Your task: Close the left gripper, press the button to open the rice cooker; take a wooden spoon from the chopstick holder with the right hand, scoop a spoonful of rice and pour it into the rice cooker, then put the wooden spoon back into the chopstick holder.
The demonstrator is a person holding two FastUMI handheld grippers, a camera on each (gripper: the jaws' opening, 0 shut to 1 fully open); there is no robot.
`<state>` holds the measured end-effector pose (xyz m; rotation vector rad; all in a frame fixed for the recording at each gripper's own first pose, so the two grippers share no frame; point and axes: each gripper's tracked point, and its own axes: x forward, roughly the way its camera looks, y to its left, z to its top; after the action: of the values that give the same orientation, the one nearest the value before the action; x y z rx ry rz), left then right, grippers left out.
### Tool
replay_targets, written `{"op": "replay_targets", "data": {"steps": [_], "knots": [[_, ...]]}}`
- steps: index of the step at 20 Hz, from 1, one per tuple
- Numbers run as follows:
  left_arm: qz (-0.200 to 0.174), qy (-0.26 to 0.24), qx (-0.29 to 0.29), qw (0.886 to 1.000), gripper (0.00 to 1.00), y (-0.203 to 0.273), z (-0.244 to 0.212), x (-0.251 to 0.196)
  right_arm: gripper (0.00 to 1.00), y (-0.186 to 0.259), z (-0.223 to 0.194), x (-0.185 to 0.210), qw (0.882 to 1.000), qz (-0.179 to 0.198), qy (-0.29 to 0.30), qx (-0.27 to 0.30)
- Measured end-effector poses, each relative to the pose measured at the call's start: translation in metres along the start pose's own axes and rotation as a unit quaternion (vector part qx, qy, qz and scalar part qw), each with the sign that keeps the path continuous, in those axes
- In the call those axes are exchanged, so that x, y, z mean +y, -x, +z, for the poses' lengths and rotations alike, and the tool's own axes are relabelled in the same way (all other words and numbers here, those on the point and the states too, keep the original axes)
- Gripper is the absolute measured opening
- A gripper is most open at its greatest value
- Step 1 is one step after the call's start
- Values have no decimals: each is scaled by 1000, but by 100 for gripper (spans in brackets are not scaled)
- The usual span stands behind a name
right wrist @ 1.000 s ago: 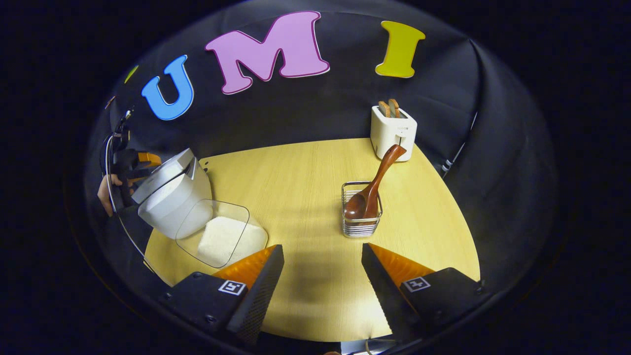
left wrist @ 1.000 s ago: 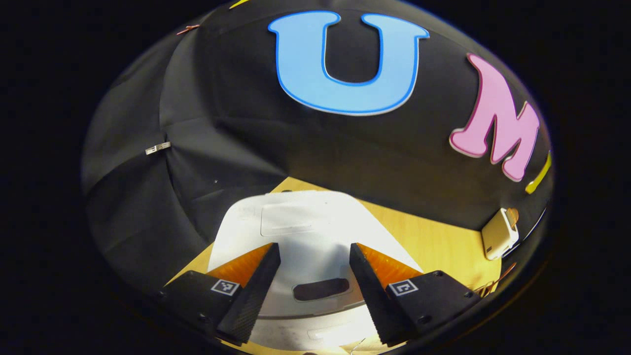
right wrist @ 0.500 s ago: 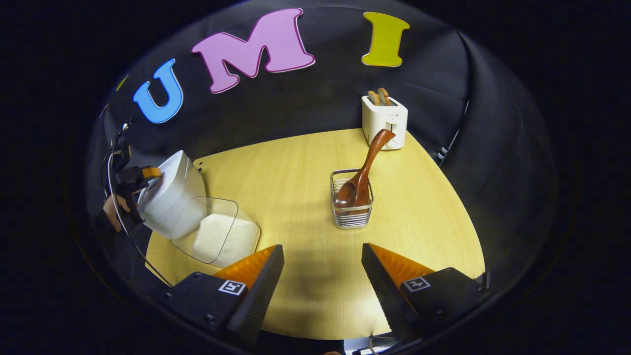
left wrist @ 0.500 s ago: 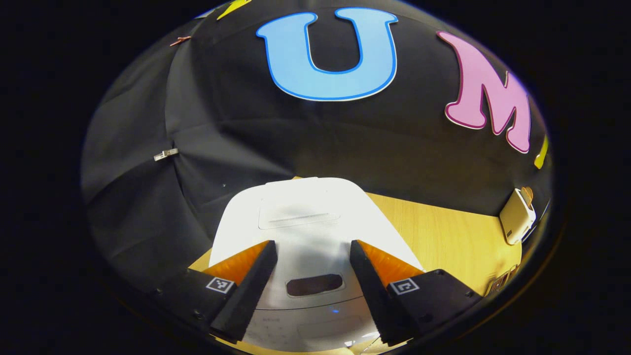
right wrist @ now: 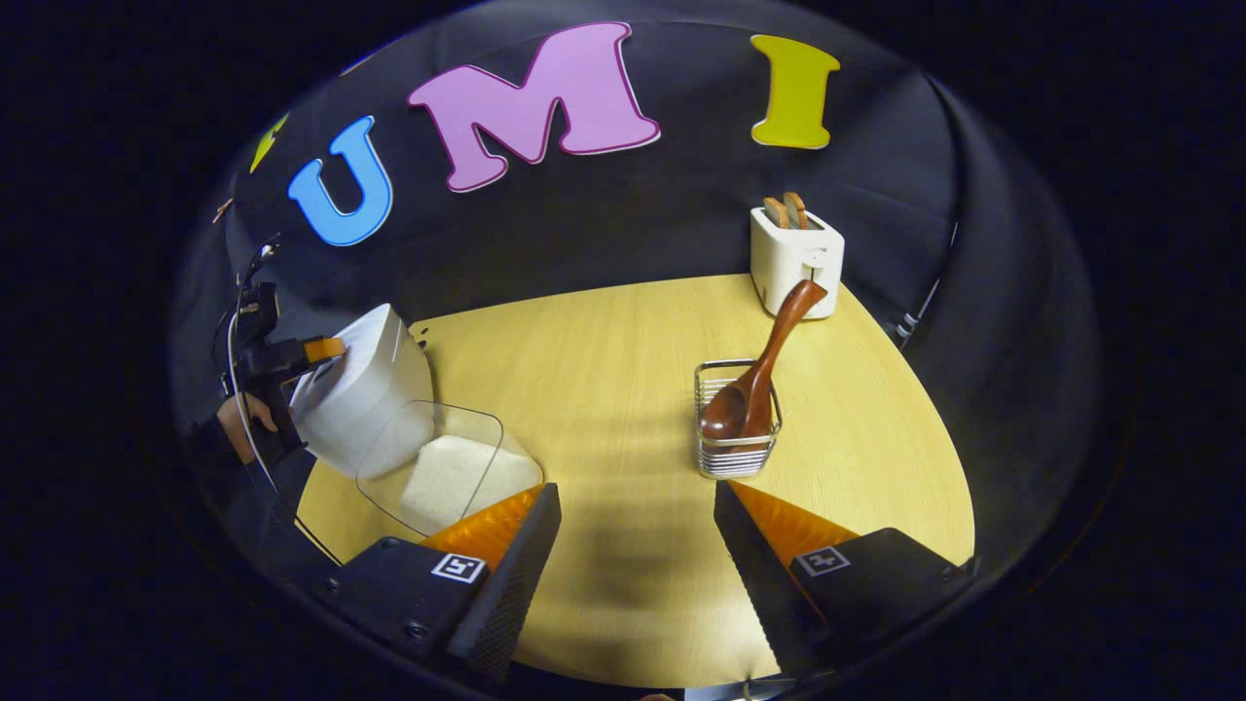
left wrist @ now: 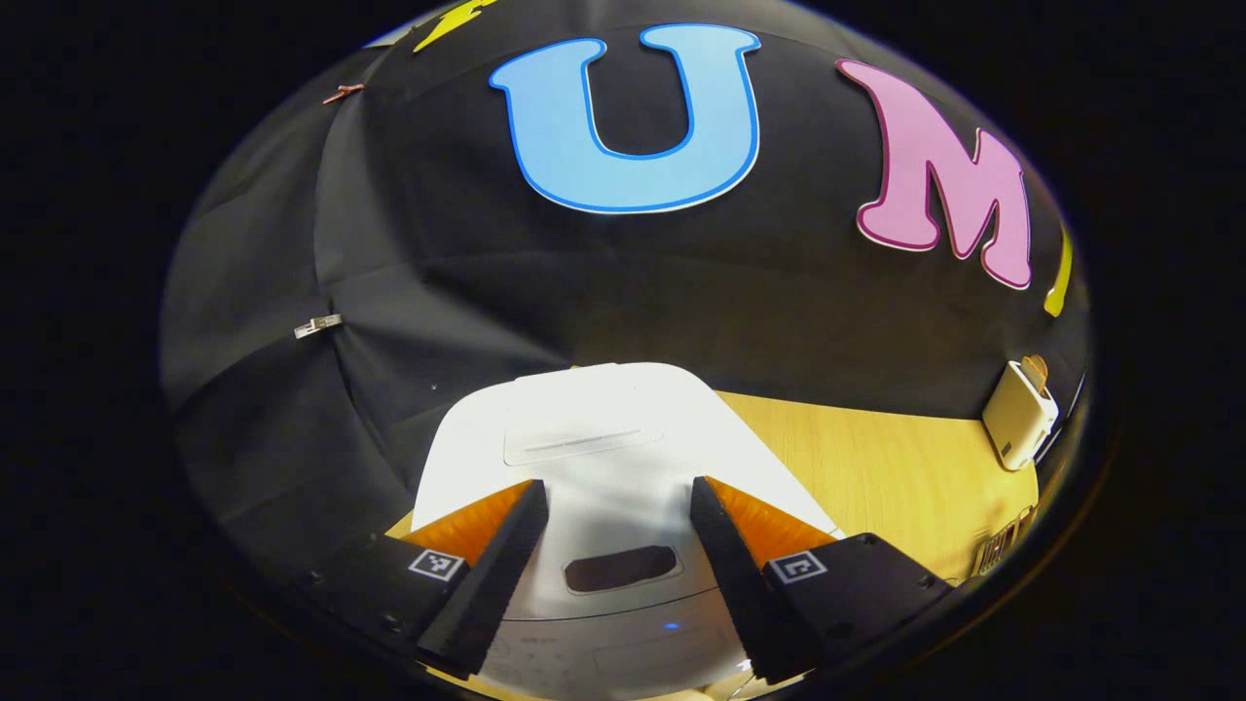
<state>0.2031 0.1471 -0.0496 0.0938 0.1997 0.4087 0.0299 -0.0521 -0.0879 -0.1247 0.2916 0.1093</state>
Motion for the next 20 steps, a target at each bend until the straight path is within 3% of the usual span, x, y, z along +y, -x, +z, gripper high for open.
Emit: {"op": "replay_targets", "data": {"steps": [4,10,13,17,20], "knots": [[3,-20,-27,999,98,15,16,16,99,12,6,24,1000,-12,-8,-21],[-87,-50,-131,986,98,80,65,4,99,24,23,67,998,-39,-2,-58],[-129,-59,-168,976,97,119,66,0,99,33,46,96,994,-42,-4,-97],[-177,-62,-213,959,97,177,72,3,99,55,80,125,984,-51,-13,-169],[-207,-45,-217,953,97,217,62,9,99,78,88,138,975,-64,-25,-210]]}}
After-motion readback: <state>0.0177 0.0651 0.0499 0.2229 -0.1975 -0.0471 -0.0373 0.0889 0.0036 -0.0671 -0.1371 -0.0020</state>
